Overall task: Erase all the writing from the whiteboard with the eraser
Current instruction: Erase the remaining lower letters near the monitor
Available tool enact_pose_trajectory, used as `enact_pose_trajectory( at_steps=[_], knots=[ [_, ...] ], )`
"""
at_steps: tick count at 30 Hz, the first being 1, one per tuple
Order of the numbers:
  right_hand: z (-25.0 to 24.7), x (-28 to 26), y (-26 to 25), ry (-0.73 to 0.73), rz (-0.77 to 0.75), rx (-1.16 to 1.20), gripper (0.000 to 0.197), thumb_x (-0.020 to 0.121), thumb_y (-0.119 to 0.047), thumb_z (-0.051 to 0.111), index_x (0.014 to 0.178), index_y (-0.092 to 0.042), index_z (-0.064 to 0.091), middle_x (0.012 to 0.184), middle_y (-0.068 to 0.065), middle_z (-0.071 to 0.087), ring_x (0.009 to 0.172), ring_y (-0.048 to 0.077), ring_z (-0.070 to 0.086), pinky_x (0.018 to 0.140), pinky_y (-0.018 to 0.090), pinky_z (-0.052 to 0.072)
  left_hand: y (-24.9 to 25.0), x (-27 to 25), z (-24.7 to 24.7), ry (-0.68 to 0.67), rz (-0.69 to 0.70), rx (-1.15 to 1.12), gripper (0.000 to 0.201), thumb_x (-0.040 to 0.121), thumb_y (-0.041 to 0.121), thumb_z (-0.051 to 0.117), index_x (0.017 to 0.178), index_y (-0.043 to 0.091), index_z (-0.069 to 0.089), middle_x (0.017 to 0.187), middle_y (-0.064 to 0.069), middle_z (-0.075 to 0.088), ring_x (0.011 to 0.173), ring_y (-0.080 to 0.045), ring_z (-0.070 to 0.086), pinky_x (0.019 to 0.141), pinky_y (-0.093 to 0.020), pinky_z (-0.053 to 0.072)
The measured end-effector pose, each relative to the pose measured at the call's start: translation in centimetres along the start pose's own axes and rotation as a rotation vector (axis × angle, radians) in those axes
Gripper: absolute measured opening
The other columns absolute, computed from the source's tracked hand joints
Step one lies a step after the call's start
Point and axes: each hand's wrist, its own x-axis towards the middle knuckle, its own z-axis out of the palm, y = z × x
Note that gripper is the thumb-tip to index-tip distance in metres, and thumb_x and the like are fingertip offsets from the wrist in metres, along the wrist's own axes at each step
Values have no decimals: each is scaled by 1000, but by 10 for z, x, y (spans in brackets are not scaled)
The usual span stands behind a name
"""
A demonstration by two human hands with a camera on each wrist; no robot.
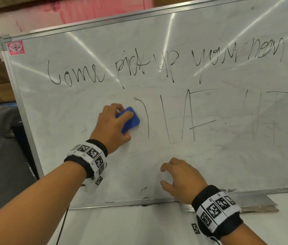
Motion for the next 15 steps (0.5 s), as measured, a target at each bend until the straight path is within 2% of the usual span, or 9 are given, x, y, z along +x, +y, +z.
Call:
enact_pose_trajectory(
  at_steps=[2,5,10,15],
  knots=[
    [0,0,1,13,13,-49,44,93,-52,50,132,-32,49,123,-6,50,109,15,49,85,30,48,-2,-10,7,-40,31,44,58,62,19,83,114,18,59,121,-12,48,102,-33,46,83,-53,49],
    [2,0,2,63,25,-107,47,91,-51,50,134,-32,46,125,-4,48,112,17,45,87,31,46,-6,-11,6,-31,30,26,58,62,19,82,114,19,57,118,-10,48,98,-32,47,80,-51,51],
    [4,4,4,182,62,-205,57,78,-51,66,130,-31,51,130,5,47,114,25,44,84,36,50,-3,-14,8,-29,-15,-23,57,64,21,82,115,20,55,117,-8,44,100,-30,46,78,-48,52],
    [5,4,5,202,71,-267,69,71,-48,75,132,-26,53,140,10,43,121,30,44,86,40,52,-2,-24,12,-66,2,-33,57,63,19,83,114,19,57,116,-8,45,99,-30,47,74,-45,54]
  ],
)
